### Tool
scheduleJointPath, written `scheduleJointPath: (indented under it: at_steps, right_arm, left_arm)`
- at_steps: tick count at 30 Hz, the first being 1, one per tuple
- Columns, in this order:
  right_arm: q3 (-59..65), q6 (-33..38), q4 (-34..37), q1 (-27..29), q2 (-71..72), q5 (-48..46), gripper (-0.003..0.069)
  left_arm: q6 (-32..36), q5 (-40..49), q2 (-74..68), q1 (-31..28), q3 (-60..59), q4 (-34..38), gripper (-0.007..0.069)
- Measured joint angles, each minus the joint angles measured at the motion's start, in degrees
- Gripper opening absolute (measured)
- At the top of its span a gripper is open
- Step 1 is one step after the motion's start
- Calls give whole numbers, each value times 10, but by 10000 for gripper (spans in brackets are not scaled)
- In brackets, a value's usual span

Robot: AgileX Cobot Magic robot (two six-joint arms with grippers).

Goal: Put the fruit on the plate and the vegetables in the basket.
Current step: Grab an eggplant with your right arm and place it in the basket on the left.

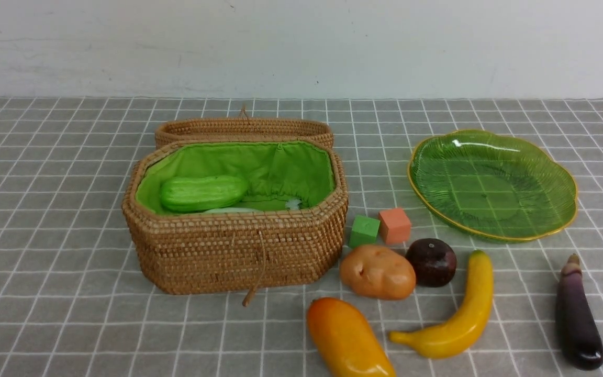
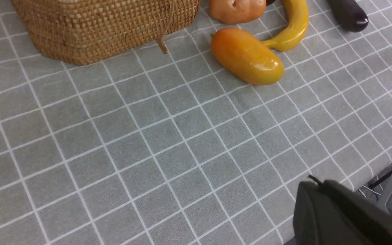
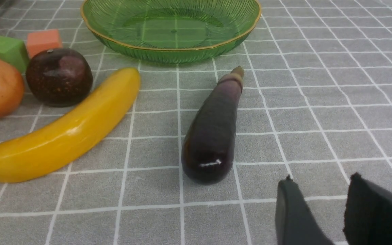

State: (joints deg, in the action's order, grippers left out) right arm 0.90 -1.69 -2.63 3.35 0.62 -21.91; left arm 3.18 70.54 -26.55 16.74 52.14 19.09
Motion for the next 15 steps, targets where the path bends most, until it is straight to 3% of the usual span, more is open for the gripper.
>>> scheduleJointPath:
  at_steps: [10, 15]
  right_arm:
    - [0, 0, 0, 0, 0, 0, 241]
    - [0, 0, 0, 0, 0, 0, 241]
  left_arm:
    - [0, 2, 0, 0, 0, -27, -13]
    - [0, -69, 11, -8, -20, -56, -12]
